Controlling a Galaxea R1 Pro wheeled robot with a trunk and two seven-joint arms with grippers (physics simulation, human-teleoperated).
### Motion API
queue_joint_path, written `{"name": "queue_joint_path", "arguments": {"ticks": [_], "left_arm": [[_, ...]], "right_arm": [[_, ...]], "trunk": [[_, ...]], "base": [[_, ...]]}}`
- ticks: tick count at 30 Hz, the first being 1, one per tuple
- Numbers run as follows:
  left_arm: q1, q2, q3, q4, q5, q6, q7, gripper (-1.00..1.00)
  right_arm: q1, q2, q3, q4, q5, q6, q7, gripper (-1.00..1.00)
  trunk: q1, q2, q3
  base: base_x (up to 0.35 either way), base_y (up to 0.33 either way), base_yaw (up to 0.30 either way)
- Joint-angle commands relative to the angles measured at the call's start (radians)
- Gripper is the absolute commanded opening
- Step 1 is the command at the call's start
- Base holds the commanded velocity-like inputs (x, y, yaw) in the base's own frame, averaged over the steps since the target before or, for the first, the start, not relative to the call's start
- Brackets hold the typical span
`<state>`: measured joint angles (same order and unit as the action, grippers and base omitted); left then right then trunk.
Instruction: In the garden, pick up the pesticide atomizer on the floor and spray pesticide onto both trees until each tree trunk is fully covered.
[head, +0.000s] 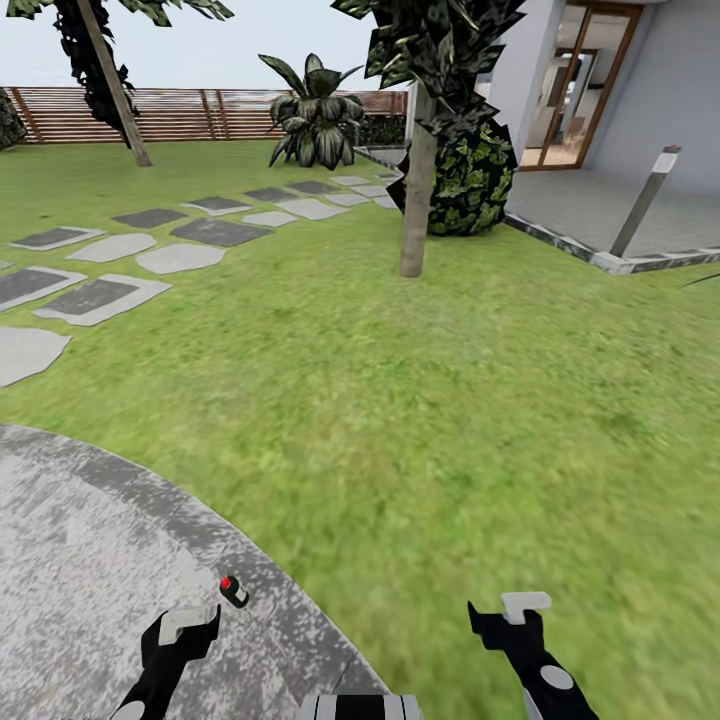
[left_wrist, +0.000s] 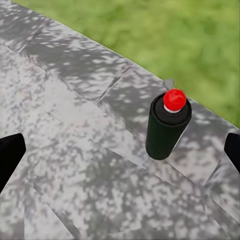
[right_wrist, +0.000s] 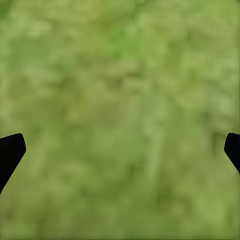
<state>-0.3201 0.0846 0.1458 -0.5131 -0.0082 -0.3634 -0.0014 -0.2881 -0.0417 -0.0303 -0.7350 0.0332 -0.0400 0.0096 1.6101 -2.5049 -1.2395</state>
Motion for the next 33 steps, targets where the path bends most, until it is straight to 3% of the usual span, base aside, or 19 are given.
{"name": "queue_joint_path", "arguments": {"ticks": [1,15,23,33], "left_arm": [[0.0,0.0,0.001,0.001,-0.001,-0.003,0.0,1.0],[0.0,-0.004,0.0,0.001,-0.001,-0.005,-0.001,1.0],[0.0,-0.003,0.0,-0.001,0.0,-0.005,0.0,1.0],[0.0,0.0,0.009,-0.001,0.001,-0.004,0.0,1.0]], "right_arm": [[0.0,0.0,-0.002,0.0,0.003,-0.003,0.001,1.0],[0.0,0.002,-0.002,0.0,0.003,-0.003,0.001,1.0],[-0.001,0.002,-0.002,0.0,0.003,-0.003,0.001,1.0],[0.0,0.002,-0.003,0.0,0.002,-0.003,0.001,1.0]], "trunk": [[0.0,0.0,-0.001],[0.0,0.0,-0.001],[0.0,0.0,0.0],[0.0,0.0,0.0]], "base": [[0.002,-0.001,0.016],[0.089,-0.107,0.009],[0.048,-0.239,0.196],[0.002,-0.03,0.022]]}}
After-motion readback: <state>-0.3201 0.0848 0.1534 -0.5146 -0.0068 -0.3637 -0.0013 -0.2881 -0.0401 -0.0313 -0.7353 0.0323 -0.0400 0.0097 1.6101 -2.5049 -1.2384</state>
